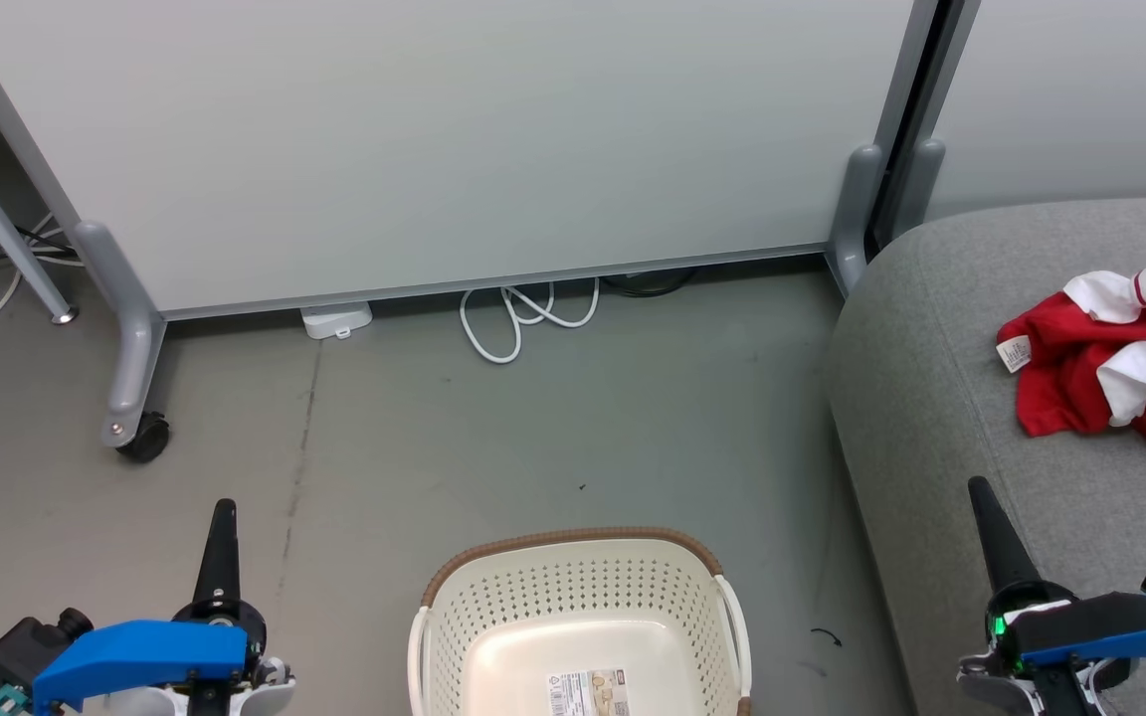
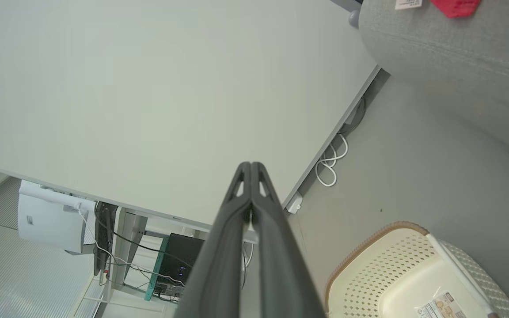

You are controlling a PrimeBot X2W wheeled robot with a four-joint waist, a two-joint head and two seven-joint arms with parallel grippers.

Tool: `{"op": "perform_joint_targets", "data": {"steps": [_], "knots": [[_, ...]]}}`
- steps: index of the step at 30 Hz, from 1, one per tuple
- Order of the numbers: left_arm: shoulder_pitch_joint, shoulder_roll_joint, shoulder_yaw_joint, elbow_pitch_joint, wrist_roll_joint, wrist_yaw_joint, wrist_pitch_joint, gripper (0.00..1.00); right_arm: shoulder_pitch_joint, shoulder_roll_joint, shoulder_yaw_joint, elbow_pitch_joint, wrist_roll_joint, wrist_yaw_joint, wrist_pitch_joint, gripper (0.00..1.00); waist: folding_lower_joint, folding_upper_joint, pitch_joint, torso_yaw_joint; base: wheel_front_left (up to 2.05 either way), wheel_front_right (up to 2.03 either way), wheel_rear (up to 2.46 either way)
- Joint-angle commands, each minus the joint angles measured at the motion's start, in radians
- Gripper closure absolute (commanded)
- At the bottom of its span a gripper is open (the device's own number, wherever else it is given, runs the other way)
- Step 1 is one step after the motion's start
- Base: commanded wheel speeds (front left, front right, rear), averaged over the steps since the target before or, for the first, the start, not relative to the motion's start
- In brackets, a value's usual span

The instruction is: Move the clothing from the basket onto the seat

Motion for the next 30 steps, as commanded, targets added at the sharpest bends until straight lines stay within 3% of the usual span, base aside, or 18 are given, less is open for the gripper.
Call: {"op": "perform_joint_targets", "data": {"steps": [1, 30], "knots": [[-0.020, 0.002, 0.008, -0.011, -0.024, -0.001, 0.007, 1.00, -0.022, -0.004, -0.004, -0.011, 0.029, 0.001, 0.004, 1.00, 0.0000, -0.0001, 0.000, 0.000, 0.00, 0.00, 0.00], [-0.042, -0.008, 0.042, -0.026, -0.247, -0.001, 0.073, 1.00, -0.032, -0.004, -0.017, -0.014, 0.277, 0.001, 0.043, 1.00, 0.0000, -0.0001, -0.011, -0.006, 0.00, 0.00, 0.00]]}}
